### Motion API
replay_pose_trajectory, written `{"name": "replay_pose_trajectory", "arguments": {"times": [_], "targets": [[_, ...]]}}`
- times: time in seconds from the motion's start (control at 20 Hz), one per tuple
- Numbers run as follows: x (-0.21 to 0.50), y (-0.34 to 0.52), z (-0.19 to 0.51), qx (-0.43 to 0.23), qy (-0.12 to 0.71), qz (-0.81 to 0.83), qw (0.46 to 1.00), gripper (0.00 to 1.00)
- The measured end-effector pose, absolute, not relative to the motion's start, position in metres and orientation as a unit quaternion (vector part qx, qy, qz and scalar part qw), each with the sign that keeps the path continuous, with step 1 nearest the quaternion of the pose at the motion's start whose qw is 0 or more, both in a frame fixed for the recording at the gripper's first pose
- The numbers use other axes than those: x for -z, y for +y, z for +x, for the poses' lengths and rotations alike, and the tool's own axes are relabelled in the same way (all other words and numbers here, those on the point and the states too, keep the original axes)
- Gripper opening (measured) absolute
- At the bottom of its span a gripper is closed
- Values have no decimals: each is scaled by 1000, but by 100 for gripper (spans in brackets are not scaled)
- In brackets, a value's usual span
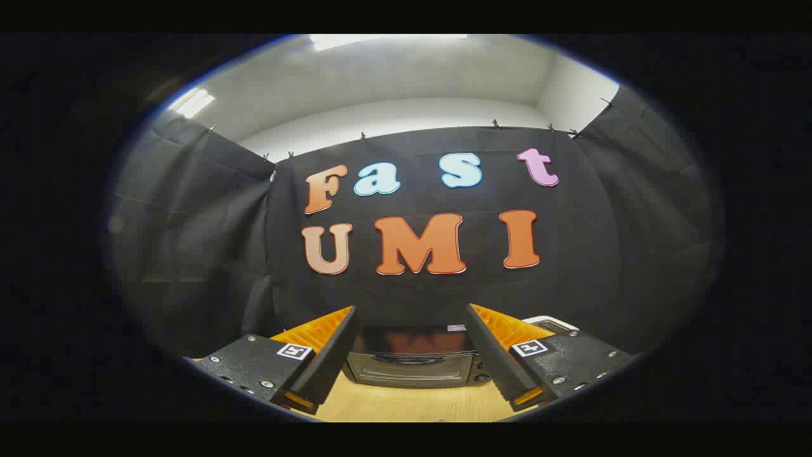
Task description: Open the toaster oven, put the food inside, and close the toaster oven door.
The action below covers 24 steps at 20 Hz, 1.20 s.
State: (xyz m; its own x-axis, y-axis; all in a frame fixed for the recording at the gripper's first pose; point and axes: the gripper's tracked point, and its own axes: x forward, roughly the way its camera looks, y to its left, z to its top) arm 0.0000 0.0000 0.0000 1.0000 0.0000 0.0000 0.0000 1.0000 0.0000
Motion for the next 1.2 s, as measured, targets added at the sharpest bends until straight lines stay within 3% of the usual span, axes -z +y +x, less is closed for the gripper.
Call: {"name": "replay_pose_trajectory", "arguments": {"times": [0.8,1.2], "targets": [[15,12,20,-2,23,8,1000,98],[77,15,58,2,85,-3,996,98]]}}
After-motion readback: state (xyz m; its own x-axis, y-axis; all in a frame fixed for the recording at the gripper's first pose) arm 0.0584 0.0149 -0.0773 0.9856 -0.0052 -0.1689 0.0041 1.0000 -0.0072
